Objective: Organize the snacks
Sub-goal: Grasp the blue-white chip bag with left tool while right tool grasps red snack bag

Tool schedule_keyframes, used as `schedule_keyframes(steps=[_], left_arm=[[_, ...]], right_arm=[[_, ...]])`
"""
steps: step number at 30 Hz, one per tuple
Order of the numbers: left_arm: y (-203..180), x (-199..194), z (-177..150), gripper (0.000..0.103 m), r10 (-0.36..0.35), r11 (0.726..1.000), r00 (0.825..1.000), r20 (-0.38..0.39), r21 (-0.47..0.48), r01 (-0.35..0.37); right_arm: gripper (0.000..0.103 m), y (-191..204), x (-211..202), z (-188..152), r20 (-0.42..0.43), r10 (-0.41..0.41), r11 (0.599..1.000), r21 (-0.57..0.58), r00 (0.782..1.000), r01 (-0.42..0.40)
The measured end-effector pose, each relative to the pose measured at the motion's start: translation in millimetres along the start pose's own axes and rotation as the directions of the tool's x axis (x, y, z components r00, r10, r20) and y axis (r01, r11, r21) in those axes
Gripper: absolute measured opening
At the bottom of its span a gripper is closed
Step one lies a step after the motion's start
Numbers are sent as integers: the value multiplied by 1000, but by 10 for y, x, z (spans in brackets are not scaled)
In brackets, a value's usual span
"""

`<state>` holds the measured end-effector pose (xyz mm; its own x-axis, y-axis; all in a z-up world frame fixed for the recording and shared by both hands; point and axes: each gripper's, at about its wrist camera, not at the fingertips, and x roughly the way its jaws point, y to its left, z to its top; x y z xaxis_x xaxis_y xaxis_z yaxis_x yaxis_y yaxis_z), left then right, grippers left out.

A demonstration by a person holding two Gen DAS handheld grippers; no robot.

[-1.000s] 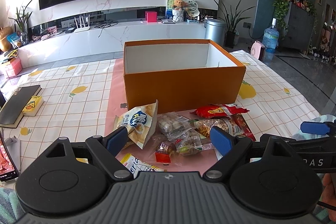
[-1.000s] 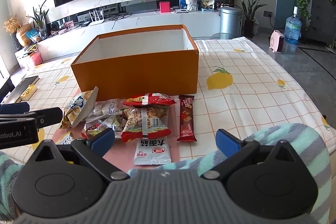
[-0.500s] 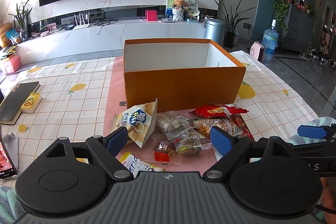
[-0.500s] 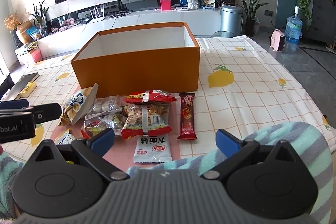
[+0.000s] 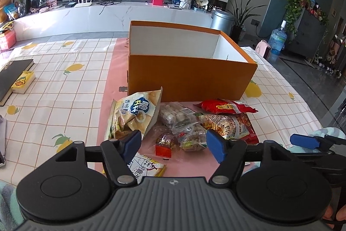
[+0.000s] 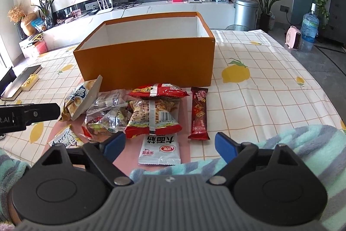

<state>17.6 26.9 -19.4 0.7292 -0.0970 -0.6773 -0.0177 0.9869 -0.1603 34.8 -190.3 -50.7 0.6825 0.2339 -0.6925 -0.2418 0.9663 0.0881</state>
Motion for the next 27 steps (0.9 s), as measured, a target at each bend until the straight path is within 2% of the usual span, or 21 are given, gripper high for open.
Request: schedule_keyframes(steps=[7, 10, 14, 21, 27], left_arm=[[99, 209, 219, 90, 60, 998, 998, -35, 8, -60], [150, 353, 316, 90, 80, 997, 995, -54, 7, -80], [216, 590, 395, 90, 111, 994, 991, -78, 7, -111], [275, 921, 348, 91, 149, 989, 985, -88, 19, -148], [315, 1119, 295, 91, 185, 983, 975, -121, 36, -182]], right_arm=[[88, 19, 193, 257, -10, 27, 1000, -9, 1000, -27], [95, 29, 311, 397, -9, 28, 1000, -7, 1000, -28], [95, 28, 537, 553, -33, 30, 999, 16, 999, -30], [96, -9, 1027, 756, -119, 30, 994, 111, 992, -17], [96, 47, 1231, 734, -137, 13, 997, 79, 990, -2]])
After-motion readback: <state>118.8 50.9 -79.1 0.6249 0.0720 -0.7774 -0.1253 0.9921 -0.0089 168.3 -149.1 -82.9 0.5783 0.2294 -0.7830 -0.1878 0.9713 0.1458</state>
